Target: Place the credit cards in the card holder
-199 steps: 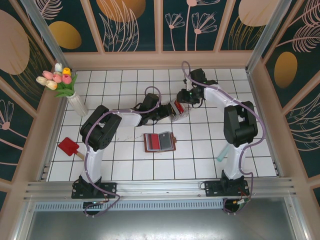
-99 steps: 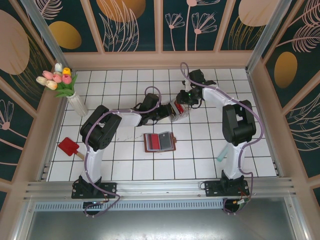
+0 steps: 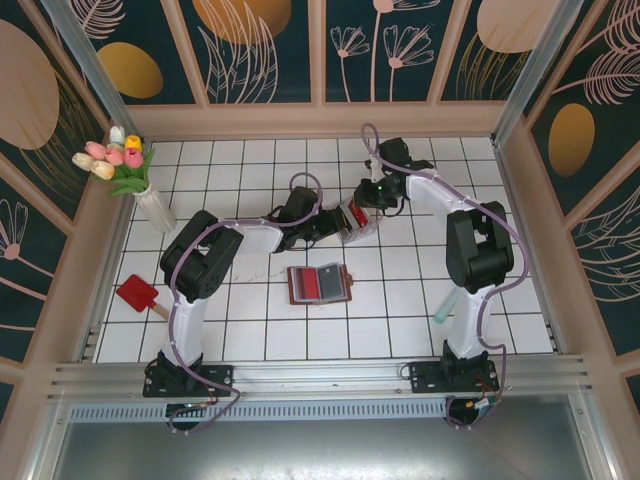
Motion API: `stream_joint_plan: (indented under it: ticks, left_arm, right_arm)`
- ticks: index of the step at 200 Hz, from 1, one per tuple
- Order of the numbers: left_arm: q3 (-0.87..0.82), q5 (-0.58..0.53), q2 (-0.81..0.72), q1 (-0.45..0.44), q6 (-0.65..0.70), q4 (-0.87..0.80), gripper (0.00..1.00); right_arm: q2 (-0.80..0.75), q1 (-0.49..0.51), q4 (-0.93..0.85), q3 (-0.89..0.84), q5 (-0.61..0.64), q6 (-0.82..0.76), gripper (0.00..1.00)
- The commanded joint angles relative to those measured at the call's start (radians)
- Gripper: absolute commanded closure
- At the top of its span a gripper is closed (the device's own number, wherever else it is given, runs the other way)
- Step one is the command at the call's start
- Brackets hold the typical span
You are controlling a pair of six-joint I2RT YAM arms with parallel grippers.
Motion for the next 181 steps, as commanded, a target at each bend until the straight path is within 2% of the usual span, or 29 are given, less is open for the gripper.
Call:
stream_joint_plan:
  ticks: [1, 91, 151, 181]
  left_arm:
    - [-0.023, -0.001, 0.016, 0.0, 0.021, -0.074, 0.57]
    - [-0.019, 0.001, 0.019, 0.001, 0.021, -0.078, 0.57]
    - [-0.017, -0.001, 0.019, 0.001, 0.024, -0.08, 0.57]
    - [-0.013, 0.003, 0.023, 0.001, 0.023, -0.081, 0.57]
  right_arm:
    - [-0.044, 0.008, -0.025, 0.023, -0.03, 0.001, 0.73]
    - [-0.05, 0.006, -0.029, 0.021, -0.04, 0.0, 0.74]
    - [-0.059, 0.0, -0.033, 0.017, -0.039, 0.002, 0.71]
    - [-0.058, -0.002, -0.03, 0.015, -0.045, 0.002, 0.73]
